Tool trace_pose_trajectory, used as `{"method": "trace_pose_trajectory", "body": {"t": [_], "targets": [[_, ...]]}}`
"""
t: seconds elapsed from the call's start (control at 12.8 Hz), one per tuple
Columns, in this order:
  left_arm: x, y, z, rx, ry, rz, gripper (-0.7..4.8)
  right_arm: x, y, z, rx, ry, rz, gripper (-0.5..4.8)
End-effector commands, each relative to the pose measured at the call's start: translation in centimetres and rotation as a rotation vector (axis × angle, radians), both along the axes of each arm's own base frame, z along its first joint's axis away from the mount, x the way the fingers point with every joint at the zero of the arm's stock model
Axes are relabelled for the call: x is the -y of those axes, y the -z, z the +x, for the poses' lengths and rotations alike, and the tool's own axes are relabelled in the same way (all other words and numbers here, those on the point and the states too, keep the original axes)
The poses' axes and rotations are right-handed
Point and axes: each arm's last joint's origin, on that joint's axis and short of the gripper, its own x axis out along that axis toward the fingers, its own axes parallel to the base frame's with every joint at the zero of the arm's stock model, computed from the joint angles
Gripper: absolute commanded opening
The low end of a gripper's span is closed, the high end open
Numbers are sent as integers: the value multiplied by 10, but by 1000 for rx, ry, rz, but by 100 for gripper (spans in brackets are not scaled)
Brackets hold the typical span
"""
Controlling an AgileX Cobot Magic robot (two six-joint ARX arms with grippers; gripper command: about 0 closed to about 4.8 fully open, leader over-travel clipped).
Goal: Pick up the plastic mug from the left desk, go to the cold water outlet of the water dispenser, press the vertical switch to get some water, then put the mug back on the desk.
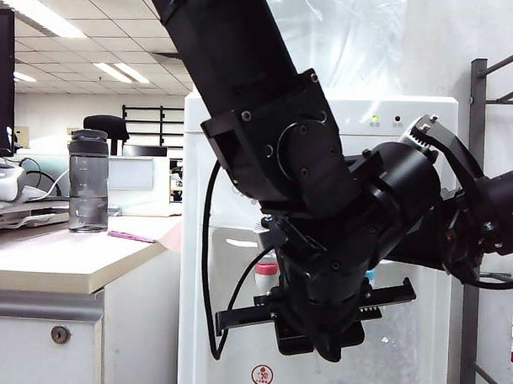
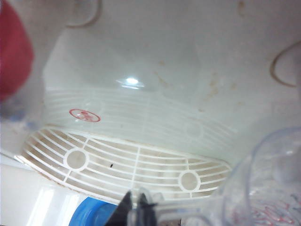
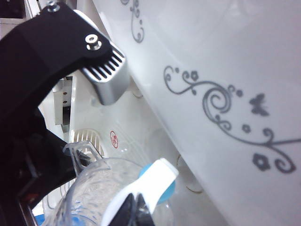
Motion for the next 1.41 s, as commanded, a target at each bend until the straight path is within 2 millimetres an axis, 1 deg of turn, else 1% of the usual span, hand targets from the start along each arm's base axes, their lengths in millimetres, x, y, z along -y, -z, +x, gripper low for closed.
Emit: {"method": "trace_pose_trajectory", "body": {"t": [0.08,0.86,1.41], "targets": [[3,-6,0,22,4,-22,-6,0,7,-3,-69,1,-17,-1],[3,-6,0,24,26,7,-6,0,12,-7,-137,-20,-25,-1],[3,-6,0,24,26,7,-6,0,7,-3,-99,-21,-18,-1]]}}
